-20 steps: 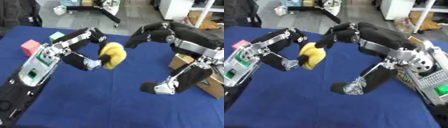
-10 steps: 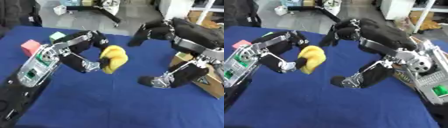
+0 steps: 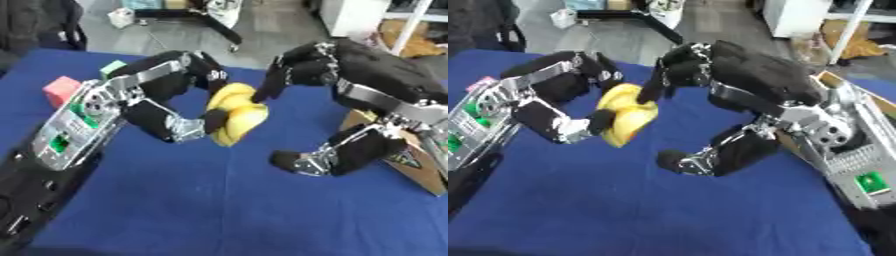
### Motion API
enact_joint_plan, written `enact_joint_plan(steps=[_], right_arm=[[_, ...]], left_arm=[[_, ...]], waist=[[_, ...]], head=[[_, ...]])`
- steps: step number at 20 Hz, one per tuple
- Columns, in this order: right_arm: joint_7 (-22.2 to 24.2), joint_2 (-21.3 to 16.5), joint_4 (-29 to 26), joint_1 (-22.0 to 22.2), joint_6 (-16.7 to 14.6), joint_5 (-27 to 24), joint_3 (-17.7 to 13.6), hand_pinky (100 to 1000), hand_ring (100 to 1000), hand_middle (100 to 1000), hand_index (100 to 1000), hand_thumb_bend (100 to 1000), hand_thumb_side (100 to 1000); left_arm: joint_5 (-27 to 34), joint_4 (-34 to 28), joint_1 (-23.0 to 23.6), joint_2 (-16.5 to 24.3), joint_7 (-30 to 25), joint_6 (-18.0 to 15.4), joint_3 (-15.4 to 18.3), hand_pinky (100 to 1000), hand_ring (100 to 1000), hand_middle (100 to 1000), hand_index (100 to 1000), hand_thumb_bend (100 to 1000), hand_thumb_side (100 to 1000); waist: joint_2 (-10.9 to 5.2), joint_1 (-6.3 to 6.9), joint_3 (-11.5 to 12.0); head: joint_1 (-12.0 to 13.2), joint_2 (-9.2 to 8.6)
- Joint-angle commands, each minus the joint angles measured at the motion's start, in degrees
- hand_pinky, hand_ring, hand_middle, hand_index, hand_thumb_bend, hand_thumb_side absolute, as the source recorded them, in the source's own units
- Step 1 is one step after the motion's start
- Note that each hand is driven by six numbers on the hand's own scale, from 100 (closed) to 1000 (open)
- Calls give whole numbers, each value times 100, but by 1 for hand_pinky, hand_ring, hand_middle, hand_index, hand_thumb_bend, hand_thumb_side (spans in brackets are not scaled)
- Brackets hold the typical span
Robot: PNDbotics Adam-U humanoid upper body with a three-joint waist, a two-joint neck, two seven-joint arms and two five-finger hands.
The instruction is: Pick up the objects with one hand, pass them to the other hand, and then place them into the box on the other side of the table.
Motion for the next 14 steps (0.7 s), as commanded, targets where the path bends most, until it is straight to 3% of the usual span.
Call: enact_joint_plan(steps=[1, 8, 14], right_arm=[[-18, -19, -115, -119, 8, 101, -6, 616, 603, 602, 747, 413, 276], [-278, -6, -115, -142, -46, 521, 2, 629, 615, 609, 751, 396, 257], [-561, -4, -115, -167, -424, 1341, 23, 660, 636, 633, 760, 372, 232]], left_arm=[[60, -146, -156, 128, 22, 29, 7, 584, 424, 348, 442, 140, 275], [124, -130, -161, 148, -28, 94, -46, 585, 426, 349, 442, 144, 273], [194, -51, -134, 218, -168, 241, -146, 589, 432, 353, 444, 153, 273]], waist=[[-131, -6, 5], [-128, 7, 7], [-128, 16, -8]], head=[[-5, -2], [0, 0], [16, 1]])
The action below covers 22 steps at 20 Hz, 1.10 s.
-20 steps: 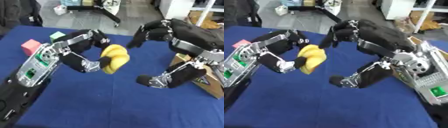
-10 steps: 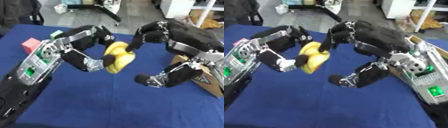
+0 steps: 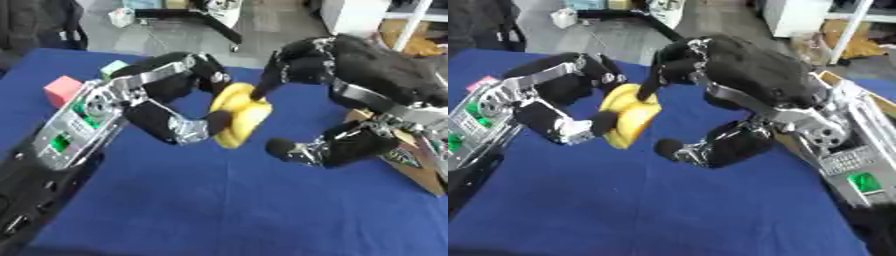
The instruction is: Pick up the objects with one hand, pass them to the other hand, and then place them into the box on the other side of the table.
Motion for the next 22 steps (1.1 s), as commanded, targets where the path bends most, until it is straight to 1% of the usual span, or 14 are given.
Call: enact_joint_plan(steps=[1, 6, 10, 13, 17, 18, 21, 22], right_arm=[[-171, -42, -90, -123, -214, 480, -29, 664, 639, 635, 759, 367, 227], [-509, -34, -90, -118, -444, 1106, 7, 671, 640, 638, 761, 360, 219], [-732, -35, -90, -93, -471, 1381, 22, 674, 642, 638, 762, 362, 216], [-822, -25, -90, -81, -462, 1453, 45, 671, 642, 639, 764, 364, 215], [-812, -8, -90, -54, -445, 1450, 90, 668, 639, 635, 762, 362, 212], [-801, -2, -90, -46, -441, 1442, 99, 666, 637, 634, 761, 359, 209], [-791, 20, -90, -30, -424, 1414, 115, 662, 632, 628, 758, 363, 216], [-788, 31, -90, -28, -420, 1400, 122, 661, 632, 627, 757, 358, 204]], left_arm=[[77, -30, -110, 139, -80, 81, -35, 590, 433, 353, 444, 152, 273], [148, 17, -113, 142, -20, 162, -44, 587, 430, 351, 442, 149, 270], [192, 21, -108, 142, 81, 209, -19, 584, 429, 349, 440, 146, 269], [218, 28, -107, 141, 141, 240, -8, 583, 427, 348, 439, 144, 268], [312, 27, -117, 114, 193, 288, -1, 581, 426, 347, 438, 141, 267], [348, -1, -127, 105, 177, 284, -8, 610, 443, 364, 454, 100, 290], [521, -52, -143, 90, 40, 248, -4, 619, 448, 369, 458, 100, 296], [558, -54, -150, 86, 13, 246, 2, 620, 450, 370, 460, 100, 299]], waist=[[-128, 19, -10], [-133, 23, -16], [-134, 21, -22], [-132, 24, -22], [-132, 21, -21], [-132, 20, -21], [-135, 19, -16], [-136, 18, -14]], head=[[14, 1], [21, 2], [17, 3], [19, -1], [11, 5], [14, 4], [14, 6], [13, 7]])
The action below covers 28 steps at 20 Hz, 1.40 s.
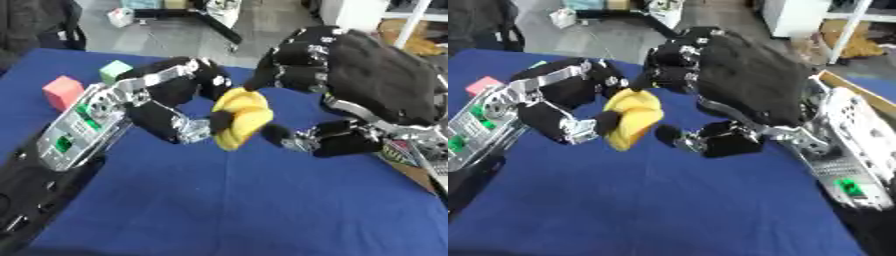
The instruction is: Pick up the objects with one hand, pass them to the other hand, and then place them into the box on the other side of the table.
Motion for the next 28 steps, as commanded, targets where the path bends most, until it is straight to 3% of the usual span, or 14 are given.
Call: enact_joint_plan(steps=[1, 9, 16, 18, 20, 25, 27, 28], right_arm=[[2, -14, -89, -66, 31, -49, -15, 660, 631, 626, 755, 358, 204], [-51, 43, -89, -80, 102, -159, 2, 639, 612, 591, 704, 322, 175], [-510, 49, -89, -75, 373, -132, 7, 590, 558, 515, 501, 121, 100], [-629, 47, -89, -72, 455, -148, 14, 581, 545, 499, 438, 100, 100], [-758, 47, -89, -67, 535, -160, 20, 570, 535, 486, 378, 100, 100], [-957, 43, -89, -54, 659, -187, 54, 560, 528, 474, 329, 100, 100], [-989, 40, -89, -51, 677, -210, 54, 558, 526, 471, 323, 100, 100], [-1009, 38, -89, -48, 684, -218, 51, 558, 525, 470, 321, 100, 100]], left_arm=[[145, -115, -155, 81, -93, -17, 80, 623, 451, 372, 461, 100, 301], [166, -102, -195, 24, -175, -10, 37, 626, 452, 372, 462, 100, 304], [149, -94, -204, 7, -210, 18, -11, 627, 454, 373, 462, 100, 307], [134, -84, -204, 9, -212, 16, -17, 628, 454, 373, 462, 100, 307], [121, -80, -206, 7, -215, 9, -20, 629, 455, 374, 463, 100, 305], [58, -67, -209, 10, -235, -4, -21, 639, 466, 385, 473, 100, 311], [8, -70, -205, 15, -251, -21, -4, 684, 520, 456, 536, 100, 337], [-31, -77, -200, 23, -272, -42, 14, 729, 570, 504, 592, 220, 407]], waist=[[-137, 16, 3], [-137, 11, 2], [-134, 19, -8], [-136, 21, -10], [-137, 22, -11], [-137, 18, -12], [-134, 16, -16], [-132, 14, -20]], head=[[10, 5], [17, 9], [27, 19], [30, 18], [28, 18], [31, 5], [33, -3], [33, -7]])
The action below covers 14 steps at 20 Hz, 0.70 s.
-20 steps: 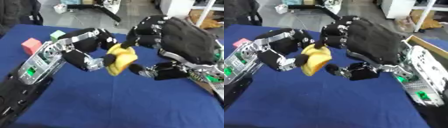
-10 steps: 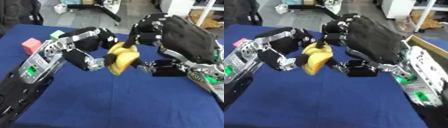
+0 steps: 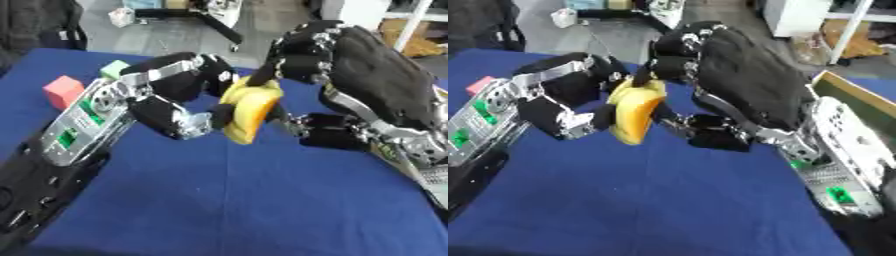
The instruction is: Pick up the objects with one hand, pass them to the other hand, and then place them into the box on the other side of the table.
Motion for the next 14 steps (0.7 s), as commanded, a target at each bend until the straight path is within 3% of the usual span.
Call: enact_joint_plan(steps=[1, 2, 6, 14], right_arm=[[-109, -63, -88, -72, 47, -68, -90, 558, 525, 469, 321, 100, 100], [-126, -68, -88, -72, 55, -82, -92, 561, 525, 469, 322, 100, 100], [-212, -126, -88, -60, 91, -107, -146, 566, 526, 469, 320, 100, 100], [-423, -494, -88, 57, 200, -161, -341, 571, 527, 470, 321, 100, 100]], left_arm=[[-138, -85, -72, 92, -81, -67, 62, 749, 599, 532, 625, 289, 441], [-204, -91, -66, 102, -105, -107, 86, 790, 679, 622, 696, 433, 517], [-581, -105, -17, 163, -68, -373, 260, 871, 834, 802, 820, 656, 621], [-1028, -175, 160, 355, 339, -722, 687, 897, 863, 835, 869, 676, 636]], waist=[[-131, 13, -17], [-131, 12, -22], [-134, 7, -43], [-132, -3, -65]], head=[[11, -15], [12, -24], [12, -57], [-1, -66]])
